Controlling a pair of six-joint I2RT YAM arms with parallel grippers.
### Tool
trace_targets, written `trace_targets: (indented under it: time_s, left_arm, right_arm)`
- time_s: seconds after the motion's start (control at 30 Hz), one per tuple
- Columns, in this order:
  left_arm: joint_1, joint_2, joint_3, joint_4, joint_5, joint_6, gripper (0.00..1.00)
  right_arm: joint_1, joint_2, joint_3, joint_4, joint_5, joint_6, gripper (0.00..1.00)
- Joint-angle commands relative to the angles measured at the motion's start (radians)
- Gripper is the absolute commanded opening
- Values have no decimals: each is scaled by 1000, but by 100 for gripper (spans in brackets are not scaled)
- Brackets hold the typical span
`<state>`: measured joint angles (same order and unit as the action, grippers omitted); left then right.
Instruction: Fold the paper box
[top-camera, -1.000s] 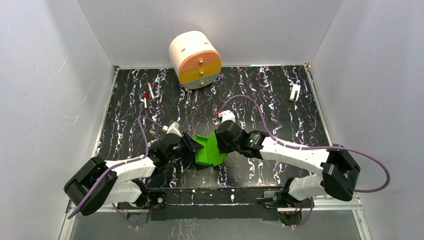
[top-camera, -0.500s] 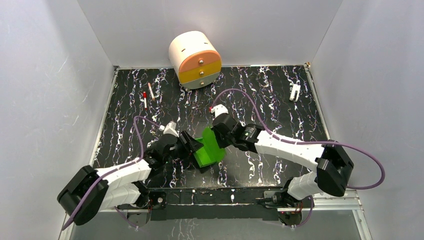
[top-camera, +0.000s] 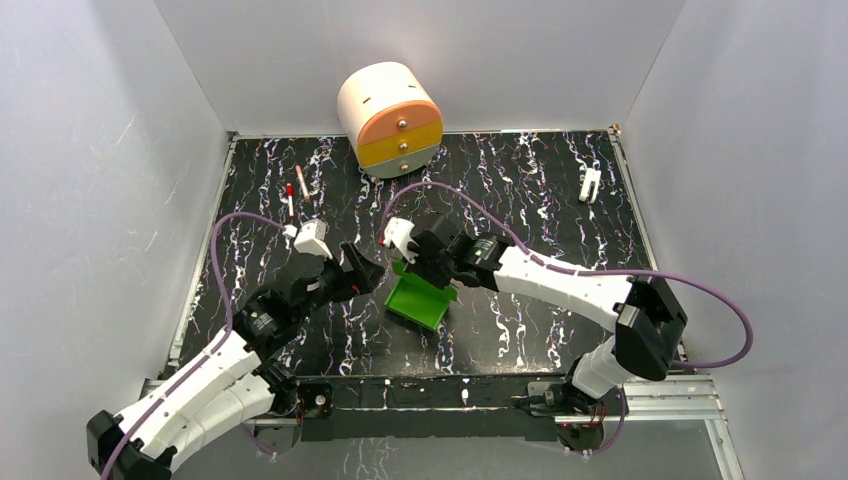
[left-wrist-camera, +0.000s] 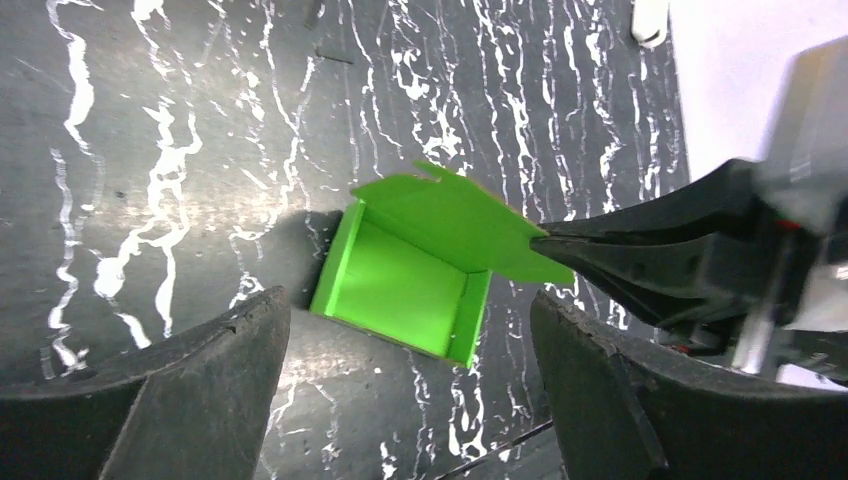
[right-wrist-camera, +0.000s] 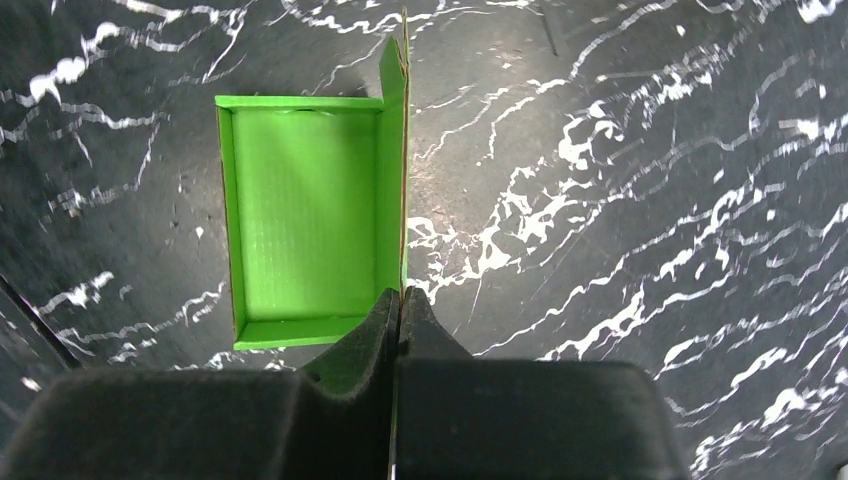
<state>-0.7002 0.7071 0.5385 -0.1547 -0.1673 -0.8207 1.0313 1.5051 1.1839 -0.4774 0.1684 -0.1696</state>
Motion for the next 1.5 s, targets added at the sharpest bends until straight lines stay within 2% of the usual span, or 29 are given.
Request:
trace_targets:
  time_s: [0.0,0.1,0.27,0.47,0.63,0.83,1.03,1.37,1.47]
  left_arm:
    - [5,-37,120,-278,-75,144,87]
    - [5,-39,181,-342,-69,195,89]
    - [5,-31,239,-427,-96,264,90]
    - [5,23,269,-406,-93,369,90]
    - [6,136,312,-382,-49,461,90]
    - [12,240,343,-342,-28,572,90]
    - [27,347,383,-322,18,637,90]
    - [59,509,462,-322,105,693,86]
    - [65,536,473,-329,128,704,82]
  right_arm:
    - [-2,27,46,-9,-113,-256,0]
    - [-2,40,44,-1,-191,-355,0]
    - [-2,86,95,-26,-237,-425,11]
    - [-4,67,120,-31,-136,-362,33]
    - [-6,-27,45,0,-34,-249,42]
    - [-34,-167,-111,60,1,-131,43]
    - [-52,-254,-224,158,-29,-74,42]
    - [-66,-254,-303,264,-62,-65,37]
    - [-71,-246,-308,270,-66,-63,33]
